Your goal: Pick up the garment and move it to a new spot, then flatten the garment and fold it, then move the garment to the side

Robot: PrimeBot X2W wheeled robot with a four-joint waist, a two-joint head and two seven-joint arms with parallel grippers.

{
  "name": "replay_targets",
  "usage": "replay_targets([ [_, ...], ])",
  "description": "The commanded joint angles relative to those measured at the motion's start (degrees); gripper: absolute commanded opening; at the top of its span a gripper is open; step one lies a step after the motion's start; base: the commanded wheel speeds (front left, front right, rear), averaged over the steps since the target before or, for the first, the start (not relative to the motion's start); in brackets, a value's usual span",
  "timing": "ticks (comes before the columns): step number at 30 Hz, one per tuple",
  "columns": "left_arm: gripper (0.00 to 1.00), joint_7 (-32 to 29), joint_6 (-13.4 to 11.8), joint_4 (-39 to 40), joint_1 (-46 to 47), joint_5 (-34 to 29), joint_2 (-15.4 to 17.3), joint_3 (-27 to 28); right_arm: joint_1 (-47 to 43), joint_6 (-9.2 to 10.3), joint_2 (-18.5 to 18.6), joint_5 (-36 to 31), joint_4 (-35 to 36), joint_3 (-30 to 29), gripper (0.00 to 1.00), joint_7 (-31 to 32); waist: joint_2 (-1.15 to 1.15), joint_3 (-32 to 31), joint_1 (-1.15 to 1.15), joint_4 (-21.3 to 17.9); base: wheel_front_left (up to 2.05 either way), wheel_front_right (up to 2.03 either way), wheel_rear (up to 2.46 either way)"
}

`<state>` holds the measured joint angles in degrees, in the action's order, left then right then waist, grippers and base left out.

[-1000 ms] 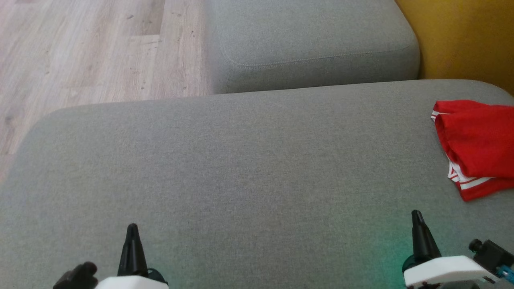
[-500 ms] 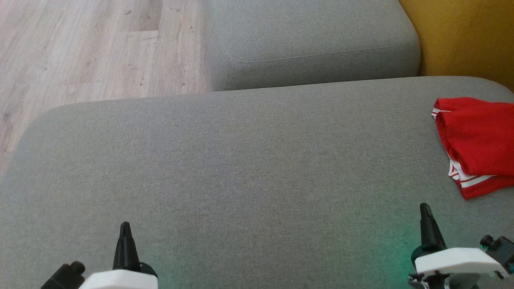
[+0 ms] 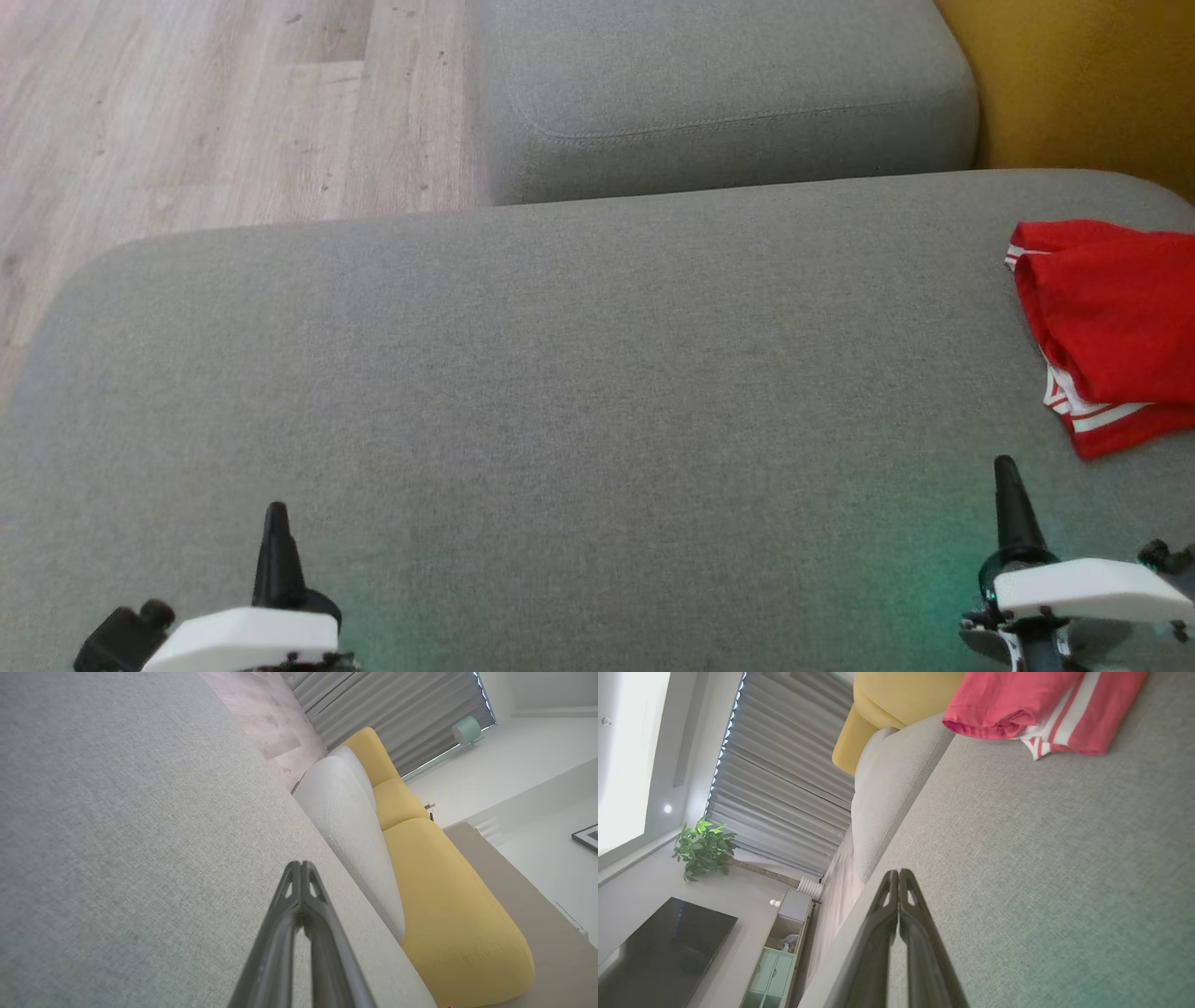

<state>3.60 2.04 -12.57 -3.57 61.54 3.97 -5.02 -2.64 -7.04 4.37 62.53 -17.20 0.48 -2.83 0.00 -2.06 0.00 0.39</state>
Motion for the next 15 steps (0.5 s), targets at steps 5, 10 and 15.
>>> replay_targets([
  [5,0.0,-0.9,0.9,1.2,3.9,4.3,0.8,2.6,3.8,-0.3,0.1,4.1,2.2,-0.3,0.0,1.1,0.0,0.2,0.0,0.0,0.0,0.0,0.0],
  [10,0.0,-1.7,1.4,0.9,4.6,7.6,0.8,3.4,4.4,-0.32,0.1,7.3,2.3,-0.9,0.0,1.9,0.0,0.5,0.0,-0.1,0.0,0.0,0.0],
  [15,0.0,-2.6,2.0,0.6,5.3,11.0,0.8,4.1,5.0,-0.34,0.0,10.4,2.5,-1.6,0.0,2.8,0.0,0.7,0.0,-0.1,0.0,0.0,0.0],
])
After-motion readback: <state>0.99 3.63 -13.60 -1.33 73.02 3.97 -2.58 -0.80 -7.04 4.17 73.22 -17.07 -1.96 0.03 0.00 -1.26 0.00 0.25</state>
